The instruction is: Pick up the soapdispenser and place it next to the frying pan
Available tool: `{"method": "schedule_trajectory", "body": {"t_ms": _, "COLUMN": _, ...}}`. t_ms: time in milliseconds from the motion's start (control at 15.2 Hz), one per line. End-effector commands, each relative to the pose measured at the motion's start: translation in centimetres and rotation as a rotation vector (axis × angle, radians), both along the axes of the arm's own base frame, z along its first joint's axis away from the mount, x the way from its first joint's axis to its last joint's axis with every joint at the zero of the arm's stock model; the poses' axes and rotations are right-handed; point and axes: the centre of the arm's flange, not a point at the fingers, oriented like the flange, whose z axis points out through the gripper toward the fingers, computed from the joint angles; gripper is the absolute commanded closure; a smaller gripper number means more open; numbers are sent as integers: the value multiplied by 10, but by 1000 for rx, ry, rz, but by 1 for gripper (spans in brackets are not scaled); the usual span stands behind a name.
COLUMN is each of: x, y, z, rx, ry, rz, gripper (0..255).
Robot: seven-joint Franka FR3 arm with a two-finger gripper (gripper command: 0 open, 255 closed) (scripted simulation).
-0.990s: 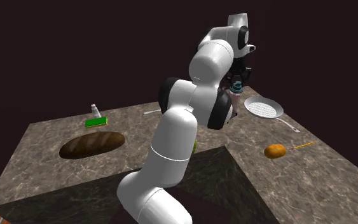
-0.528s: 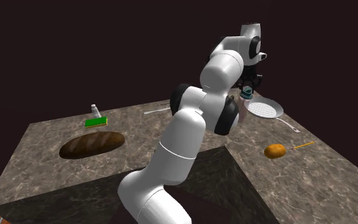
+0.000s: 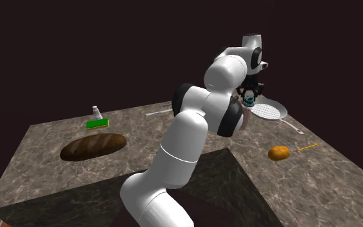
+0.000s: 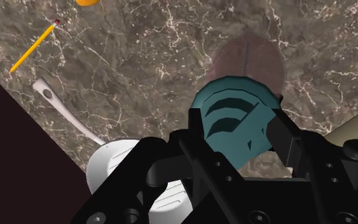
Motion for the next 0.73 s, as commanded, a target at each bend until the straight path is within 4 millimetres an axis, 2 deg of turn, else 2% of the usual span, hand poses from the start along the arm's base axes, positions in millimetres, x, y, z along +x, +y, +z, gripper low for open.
{"method": "schedule_trajectory", "body": {"t_ms": 0, "x": 0, "y": -1, "z": -9, "rx": 0, "ry": -2, "rz": 0, "gripper": 255}}
{"method": "schedule_trajectory", "body": {"t_ms": 660, "x": 0, "y": -1, "z": -61, "rx": 0, "ry": -2, "rz": 0, "gripper": 255}}
